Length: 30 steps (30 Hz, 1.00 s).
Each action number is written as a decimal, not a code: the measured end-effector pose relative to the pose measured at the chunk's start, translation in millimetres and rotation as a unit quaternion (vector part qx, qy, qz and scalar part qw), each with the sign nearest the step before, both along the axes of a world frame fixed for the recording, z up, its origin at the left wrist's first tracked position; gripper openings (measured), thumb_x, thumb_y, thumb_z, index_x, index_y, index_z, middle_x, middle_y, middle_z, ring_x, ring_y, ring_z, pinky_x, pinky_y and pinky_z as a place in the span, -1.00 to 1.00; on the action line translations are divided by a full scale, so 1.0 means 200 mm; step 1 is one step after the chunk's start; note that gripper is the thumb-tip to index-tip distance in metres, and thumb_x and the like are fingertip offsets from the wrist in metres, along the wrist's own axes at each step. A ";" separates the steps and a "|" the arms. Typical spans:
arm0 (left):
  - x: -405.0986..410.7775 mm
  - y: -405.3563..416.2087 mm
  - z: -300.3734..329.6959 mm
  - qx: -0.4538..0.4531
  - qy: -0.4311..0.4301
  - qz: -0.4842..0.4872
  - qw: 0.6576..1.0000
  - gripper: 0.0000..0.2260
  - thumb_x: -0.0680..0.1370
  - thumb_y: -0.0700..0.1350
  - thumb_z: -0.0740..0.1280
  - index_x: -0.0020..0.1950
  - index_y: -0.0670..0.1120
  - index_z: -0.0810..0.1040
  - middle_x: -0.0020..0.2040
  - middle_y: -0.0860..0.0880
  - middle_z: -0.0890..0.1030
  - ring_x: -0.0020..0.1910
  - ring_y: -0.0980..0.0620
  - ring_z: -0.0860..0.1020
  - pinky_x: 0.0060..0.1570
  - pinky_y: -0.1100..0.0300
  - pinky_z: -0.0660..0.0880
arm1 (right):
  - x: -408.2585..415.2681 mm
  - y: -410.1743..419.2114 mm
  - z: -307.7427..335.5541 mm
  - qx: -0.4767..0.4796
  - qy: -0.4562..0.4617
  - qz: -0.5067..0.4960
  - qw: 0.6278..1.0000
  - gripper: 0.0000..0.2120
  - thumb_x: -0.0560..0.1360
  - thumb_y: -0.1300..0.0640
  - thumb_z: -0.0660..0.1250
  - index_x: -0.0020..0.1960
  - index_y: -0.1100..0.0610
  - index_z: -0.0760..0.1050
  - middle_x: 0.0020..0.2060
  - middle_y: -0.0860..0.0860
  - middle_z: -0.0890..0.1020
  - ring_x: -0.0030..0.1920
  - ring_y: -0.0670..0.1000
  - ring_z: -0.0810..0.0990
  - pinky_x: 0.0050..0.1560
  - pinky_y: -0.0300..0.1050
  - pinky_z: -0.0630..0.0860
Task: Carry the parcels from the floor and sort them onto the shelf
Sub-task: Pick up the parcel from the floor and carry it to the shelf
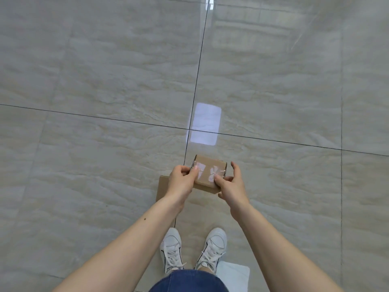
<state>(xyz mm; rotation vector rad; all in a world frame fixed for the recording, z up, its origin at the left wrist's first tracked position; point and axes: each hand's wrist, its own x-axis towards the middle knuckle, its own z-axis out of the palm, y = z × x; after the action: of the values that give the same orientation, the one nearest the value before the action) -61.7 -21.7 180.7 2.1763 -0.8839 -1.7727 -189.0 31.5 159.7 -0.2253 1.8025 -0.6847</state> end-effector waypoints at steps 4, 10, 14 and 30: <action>-0.08 -0.11 0.45 -0.030 0.008 -0.015 0.999 -0.58 0.59 0.08 0.31 0.38 -0.10 0.45 0.17 -0.01 0.54 -0.06 0.09 0.53 -0.05 0.03 0.56 | -0.08 -0.07 0.45 -0.037 -0.006 0.041 0.998 -0.32 0.39 0.13 0.34 0.45 -0.23 0.29 -0.05 0.17 0.55 0.00 0.14 0.60 0.00 0.07 0.59; -0.19 -0.23 1.14 -0.042 0.051 -0.018 0.998 -0.50 0.55 0.22 0.26 0.42 0.02 0.43 0.22 -0.02 0.58 0.08 -0.04 0.61 0.06 -0.10 0.62 | -0.17 -0.09 1.10 -0.130 0.027 0.040 0.990 -0.48 0.37 0.22 0.32 0.17 -0.31 0.42 0.09 0.18 0.52 -0.04 0.14 0.64 0.07 0.13 0.65; -0.21 -0.24 1.50 -0.026 0.069 -0.040 0.996 -0.55 0.52 0.31 0.26 0.23 0.04 0.59 0.13 0.01 0.66 -0.02 0.02 0.62 0.00 0.00 0.60 | -0.19 -0.05 1.43 -0.188 0.053 0.024 0.980 -0.45 0.35 0.21 0.34 0.08 -0.42 0.42 0.20 0.22 0.49 0.16 0.18 0.63 0.15 0.16 0.63; -0.21 0.00 2.04 -0.025 0.188 0.034 0.981 -0.38 0.44 0.05 0.42 0.43 -0.06 0.27 0.12 -0.09 0.62 0.00 -0.06 0.62 -0.11 0.05 0.52 | -0.09 0.00 2.09 -0.158 -0.050 -0.170 0.971 -0.10 0.21 -0.37 0.47 0.40 0.00 0.30 0.27 0.01 0.55 0.26 0.07 0.56 0.13 0.19 0.53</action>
<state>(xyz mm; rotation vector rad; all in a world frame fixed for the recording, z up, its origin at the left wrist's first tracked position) -104.6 -21.0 589.0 1.7317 -0.7415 -2.0093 -206.2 32.5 576.9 -0.0904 1.6429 -1.2092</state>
